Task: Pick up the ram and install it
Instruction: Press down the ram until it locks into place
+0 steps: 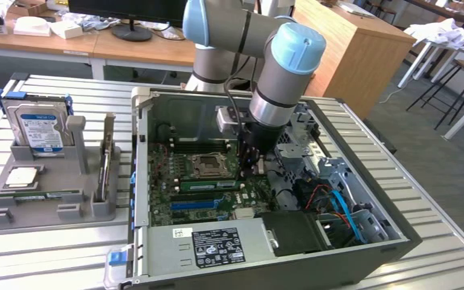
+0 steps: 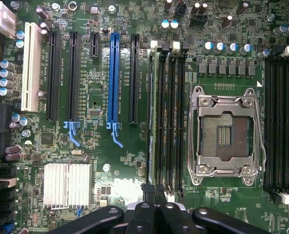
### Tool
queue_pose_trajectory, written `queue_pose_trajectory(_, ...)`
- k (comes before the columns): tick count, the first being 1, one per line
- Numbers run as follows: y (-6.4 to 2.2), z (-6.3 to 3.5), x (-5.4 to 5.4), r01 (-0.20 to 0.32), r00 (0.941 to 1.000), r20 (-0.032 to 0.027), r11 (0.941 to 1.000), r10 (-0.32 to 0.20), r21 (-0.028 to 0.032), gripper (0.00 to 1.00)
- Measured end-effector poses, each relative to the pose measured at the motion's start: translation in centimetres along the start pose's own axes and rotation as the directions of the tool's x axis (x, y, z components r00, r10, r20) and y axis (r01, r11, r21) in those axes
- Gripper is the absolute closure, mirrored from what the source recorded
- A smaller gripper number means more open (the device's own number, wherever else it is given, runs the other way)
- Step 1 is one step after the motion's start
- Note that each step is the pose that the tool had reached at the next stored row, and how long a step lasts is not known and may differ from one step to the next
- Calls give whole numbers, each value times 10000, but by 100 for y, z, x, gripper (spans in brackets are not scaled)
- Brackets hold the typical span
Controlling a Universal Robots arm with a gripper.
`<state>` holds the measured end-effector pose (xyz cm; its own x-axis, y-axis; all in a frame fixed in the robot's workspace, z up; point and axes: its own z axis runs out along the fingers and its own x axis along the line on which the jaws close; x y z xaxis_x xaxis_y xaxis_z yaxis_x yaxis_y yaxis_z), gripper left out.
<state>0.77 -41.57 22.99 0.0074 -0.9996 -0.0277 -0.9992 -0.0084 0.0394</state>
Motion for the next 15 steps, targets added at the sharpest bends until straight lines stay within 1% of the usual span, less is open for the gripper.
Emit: queue_pose_trajectory(15,-2,31,0,1,10000,5,10000,-1,2,90)
